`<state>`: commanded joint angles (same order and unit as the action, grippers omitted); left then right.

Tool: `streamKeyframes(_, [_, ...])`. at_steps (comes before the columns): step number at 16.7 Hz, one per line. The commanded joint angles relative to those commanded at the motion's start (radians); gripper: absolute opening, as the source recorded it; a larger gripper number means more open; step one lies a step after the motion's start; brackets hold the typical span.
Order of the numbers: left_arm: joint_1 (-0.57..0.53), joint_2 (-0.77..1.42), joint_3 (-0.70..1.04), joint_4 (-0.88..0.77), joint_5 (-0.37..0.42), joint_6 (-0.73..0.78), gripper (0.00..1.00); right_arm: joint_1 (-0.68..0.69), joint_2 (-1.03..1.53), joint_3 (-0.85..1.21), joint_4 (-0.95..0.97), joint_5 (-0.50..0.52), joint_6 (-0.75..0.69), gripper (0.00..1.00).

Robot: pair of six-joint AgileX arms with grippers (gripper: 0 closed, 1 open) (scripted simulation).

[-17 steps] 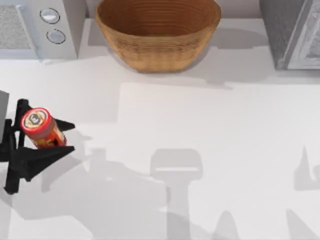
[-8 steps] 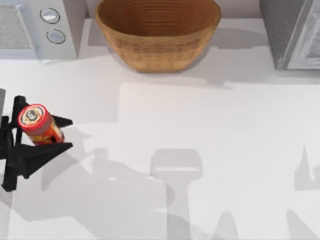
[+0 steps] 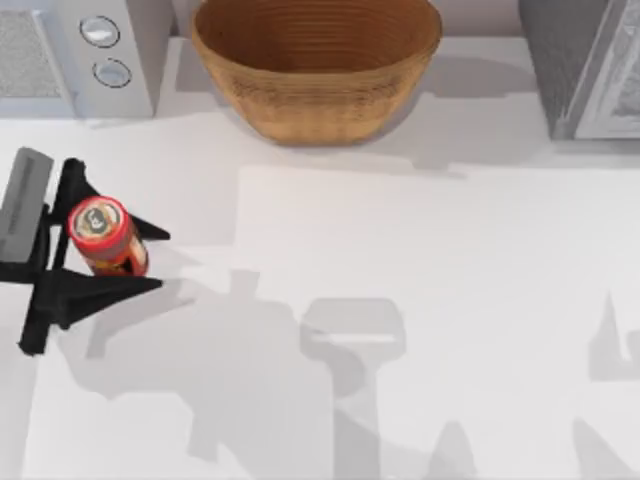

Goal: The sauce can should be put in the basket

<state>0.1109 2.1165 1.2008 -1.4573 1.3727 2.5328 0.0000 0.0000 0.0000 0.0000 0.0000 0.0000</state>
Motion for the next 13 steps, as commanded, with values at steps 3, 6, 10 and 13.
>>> streamKeyframes(3, [-0.054, -0.033, 0.091, 0.226, -0.096, -0.285, 0.0, 0.0, 0.0, 0.0, 0.0, 0.0, 0.0, 1.0])
streamKeyframes(6, [-0.112, -0.065, 0.182, 0.483, -0.205, -0.618, 0.0, 0.0, 0.0, 0.0, 0.0, 0.0, 0.0, 1.0])
streamKeyframes(10, [-0.191, -0.097, 0.282, 0.846, -0.361, -1.097, 0.0, 0.0, 0.0, 0.0, 0.0, 0.0, 0.0, 1.0])
streamKeyframes(13, [-0.245, -0.107, 0.332, 1.115, -0.48, -1.456, 0.0, 0.0, 0.0, 0.0, 0.0, 0.0, 0.0, 1.0])
